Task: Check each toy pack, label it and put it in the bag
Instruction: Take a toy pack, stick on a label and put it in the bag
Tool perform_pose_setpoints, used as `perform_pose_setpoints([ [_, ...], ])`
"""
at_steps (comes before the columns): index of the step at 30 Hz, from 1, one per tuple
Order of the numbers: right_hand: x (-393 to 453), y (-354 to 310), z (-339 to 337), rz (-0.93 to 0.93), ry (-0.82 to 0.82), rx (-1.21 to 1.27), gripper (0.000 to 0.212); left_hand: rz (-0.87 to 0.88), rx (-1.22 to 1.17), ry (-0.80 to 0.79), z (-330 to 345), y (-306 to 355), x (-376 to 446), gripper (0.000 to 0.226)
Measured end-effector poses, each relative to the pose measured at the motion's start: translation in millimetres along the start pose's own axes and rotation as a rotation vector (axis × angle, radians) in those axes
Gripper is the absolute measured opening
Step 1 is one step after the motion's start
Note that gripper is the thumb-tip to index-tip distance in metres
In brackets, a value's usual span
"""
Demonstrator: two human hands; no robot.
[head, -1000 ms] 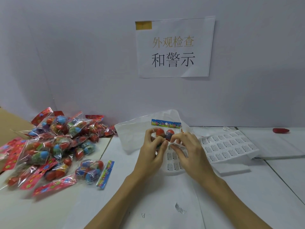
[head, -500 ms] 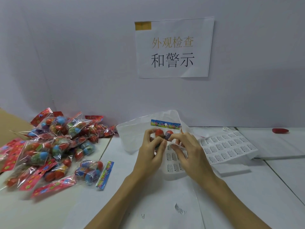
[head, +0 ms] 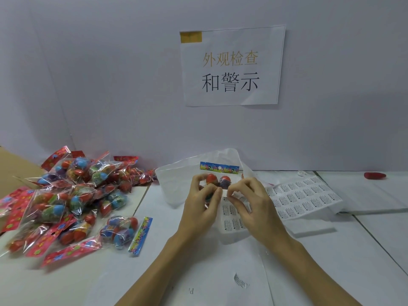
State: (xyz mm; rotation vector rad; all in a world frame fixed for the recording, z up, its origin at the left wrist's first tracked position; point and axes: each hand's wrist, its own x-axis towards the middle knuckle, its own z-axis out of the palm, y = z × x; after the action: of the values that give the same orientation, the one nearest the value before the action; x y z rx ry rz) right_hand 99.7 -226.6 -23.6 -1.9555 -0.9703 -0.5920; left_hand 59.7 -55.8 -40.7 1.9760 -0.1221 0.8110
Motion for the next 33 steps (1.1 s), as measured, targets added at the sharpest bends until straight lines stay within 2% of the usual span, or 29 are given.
perform_pose_setpoints([
  [5, 3.1, -4.7, -3.2, 0.067, 0.116, 0.084, 0.009, -0.091, 0.012, 0.143, -7.2, -1.2, 4.9, 0.009],
  [7, 4.7, -6.1, -6.5, 0.153, 0.16, 0.19, 0.014, -0.105, 0.033, 0.232, -14.8, 2.3, 7.3, 0.024],
  [8, 6.0, -6.4, -8.7, 0.22, 0.156, 0.313, 0.014, -0.12, 0.008, 0.288, -19.3, 4.8, 9.6, 0.026],
  [10, 9.0, -9.9, -13.1, 0.398, 0.108, 0.684, 0.009, -0.119, -0.09, 0.375, -27.9, 9.7, 14.8, 0.017],
  [12, 9.7, -13.7, -13.9, 0.569, 0.072, 0.994, 0.012, -0.106, -0.193, 0.409, -33.0, 15.0, 17.0, 0.019],
  [15, 8.4, -14.2, -8.2, 0.71, 0.034, 1.182, 0.018, -0.125, -0.378, 0.374, -31.7, 24.6, 16.3, 0.02],
  [19, 8.1, -16.1, -6.1, 0.657, 0.088, 1.157, 0.018, -0.164, -0.474, 0.212, -23.4, 30.1, 11.2, 0.033],
  [24, 7.8, -17.9, -7.0, 0.475, 0.149, 0.866, 0.015, -0.181, -0.431, 0.054, -12.1, 33.7, 3.0, 0.047],
  [27, 5.1, -17.2, -4.7, 0.386, 0.144, 0.706, 0.012, -0.146, -0.368, 0.027, -8.9, 34.8, 0.6, 0.051],
  [33, 4.3, -16.3, -1.5, 0.379, 0.163, 0.649, 0.015, -0.1, -0.314, 0.026, -8.7, 36.8, 0.1, 0.058],
])
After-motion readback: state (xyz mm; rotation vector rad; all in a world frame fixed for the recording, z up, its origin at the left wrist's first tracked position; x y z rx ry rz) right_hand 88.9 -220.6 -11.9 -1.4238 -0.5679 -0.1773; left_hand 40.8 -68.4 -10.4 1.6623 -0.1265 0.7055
